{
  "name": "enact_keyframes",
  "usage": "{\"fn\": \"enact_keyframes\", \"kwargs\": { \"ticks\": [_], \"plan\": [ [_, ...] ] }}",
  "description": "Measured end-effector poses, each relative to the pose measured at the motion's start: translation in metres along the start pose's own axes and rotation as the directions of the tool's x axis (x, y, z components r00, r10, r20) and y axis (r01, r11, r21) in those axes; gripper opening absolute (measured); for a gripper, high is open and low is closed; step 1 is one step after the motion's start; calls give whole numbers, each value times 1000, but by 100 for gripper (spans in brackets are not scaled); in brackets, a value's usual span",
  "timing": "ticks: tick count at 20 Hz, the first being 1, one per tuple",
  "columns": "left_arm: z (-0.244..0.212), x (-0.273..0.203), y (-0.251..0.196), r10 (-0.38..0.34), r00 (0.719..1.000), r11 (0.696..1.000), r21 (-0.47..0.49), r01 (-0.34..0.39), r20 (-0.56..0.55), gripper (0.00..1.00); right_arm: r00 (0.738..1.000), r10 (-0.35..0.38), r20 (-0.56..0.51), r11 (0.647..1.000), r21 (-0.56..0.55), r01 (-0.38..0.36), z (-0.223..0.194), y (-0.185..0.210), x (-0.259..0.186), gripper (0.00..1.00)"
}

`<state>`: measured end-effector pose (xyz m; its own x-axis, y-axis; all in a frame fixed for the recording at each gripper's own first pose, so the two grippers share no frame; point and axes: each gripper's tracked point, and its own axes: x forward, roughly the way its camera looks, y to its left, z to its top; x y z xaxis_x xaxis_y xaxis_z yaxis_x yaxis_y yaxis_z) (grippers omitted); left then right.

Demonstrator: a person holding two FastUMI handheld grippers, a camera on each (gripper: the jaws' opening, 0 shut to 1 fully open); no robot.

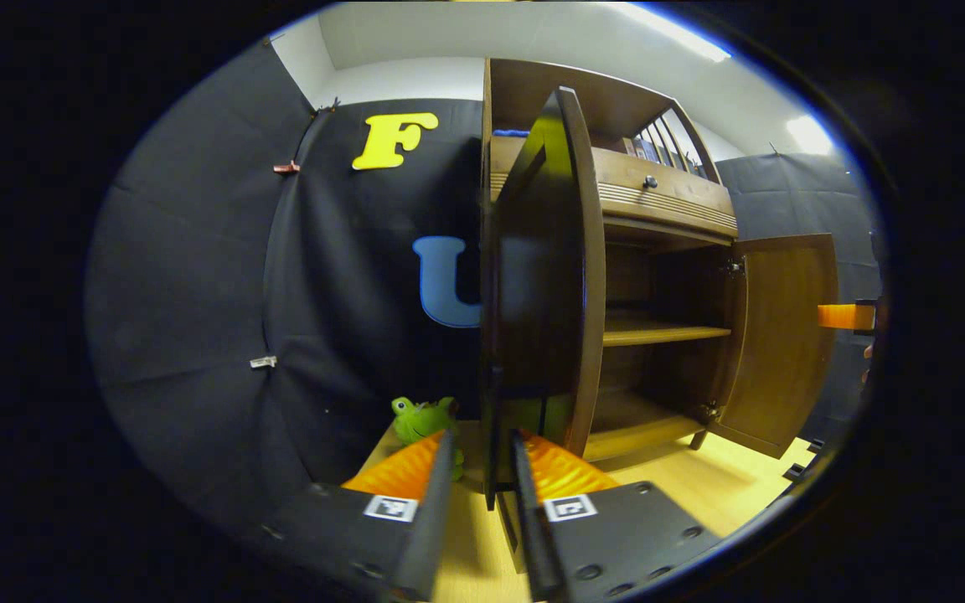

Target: Open the right door of the double-door shoe cabinet with the right hand, and open the left door with the left hand.

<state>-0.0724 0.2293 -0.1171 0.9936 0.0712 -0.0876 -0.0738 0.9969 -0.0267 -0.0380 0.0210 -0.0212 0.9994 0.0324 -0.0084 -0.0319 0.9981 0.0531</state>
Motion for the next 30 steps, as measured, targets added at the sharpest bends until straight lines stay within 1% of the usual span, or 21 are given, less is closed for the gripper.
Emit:
{"fn": "enact_keyframes", "kwargs": {
  "ticks": [1,3,4,7,8,9,14,15,16,19,21,23,24,25,27,29,30],
  "plan": [
    [5,-6,5,24,1000,1000,10,-25,13,53,1000,0,0,1000,1,0,0,-2,2,98],
    [8,-16,10,67,998,998,19,-67,19,80,1000,3,4,1000,5,-3,2,-4,5,98],
    [9,-19,9,74,997,997,15,-75,19,98,1000,5,5,1000,5,-5,2,-5,7,98],
    [19,-32,0,89,996,996,-8,-89,28,99,1000,11,9,1000,8,-11,3,-13,13,98],
    [24,-35,-4,92,995,996,-15,-92,32,98,1000,10,10,1000,10,-10,4,-16,14,100],
    [28,-38,-10,90,995,996,-24,-89,38,98,1000,11,12,1000,12,-11,4,-19,16,98],
    [51,-42,-55,75,994,996,-44,-72,80,96,1000,23,21,999,29,-23,7,-33,22,98],
    [52,-41,-67,67,994,997,-46,-64,81,97,999,25,22,999,32,-26,8,-37,24,100],
    [55,-39,-79,59,994,997,-45,-55,89,97,1000,23,21,999,33,-24,7,-43,24,98],
    [64,-31,-118,22,993,999,-28,-19,118,96,1000,19,23,999,34,-20,5,-60,28,98],
    [65,-22,-141,0,995,1000,-18,2,102,97,1000,17,21,999,38,-17,3,-71,31,98],
    [72,-14,-160,-3,995,1000,-30,6,104,96,1000,19,13,998,52,-19,1,-82,34,98],
    [77,-10,-167,7,994,999,-33,-3,110,96,1000,19,13,998,56,-19,1,-87,35,98],
    [80,-6,-175,15,993,999,-31,-11,116,96,1000,21,14,998,57,-22,2,-91,36,94],
    [85,4,-193,17,993,1000,-21,-14,121,97,999,27,18,998,55,-28,6,-98,38,100],
    [88,11,-209,14,993,1000,-14,-13,120,96,999,34,19,998,57,-35,8,-103,38,100],
    [90,14,-218,11,993,1000,-14,-10,122,96,999,36,21,998,59,-37,9,-105,37,98]
  ]
}}
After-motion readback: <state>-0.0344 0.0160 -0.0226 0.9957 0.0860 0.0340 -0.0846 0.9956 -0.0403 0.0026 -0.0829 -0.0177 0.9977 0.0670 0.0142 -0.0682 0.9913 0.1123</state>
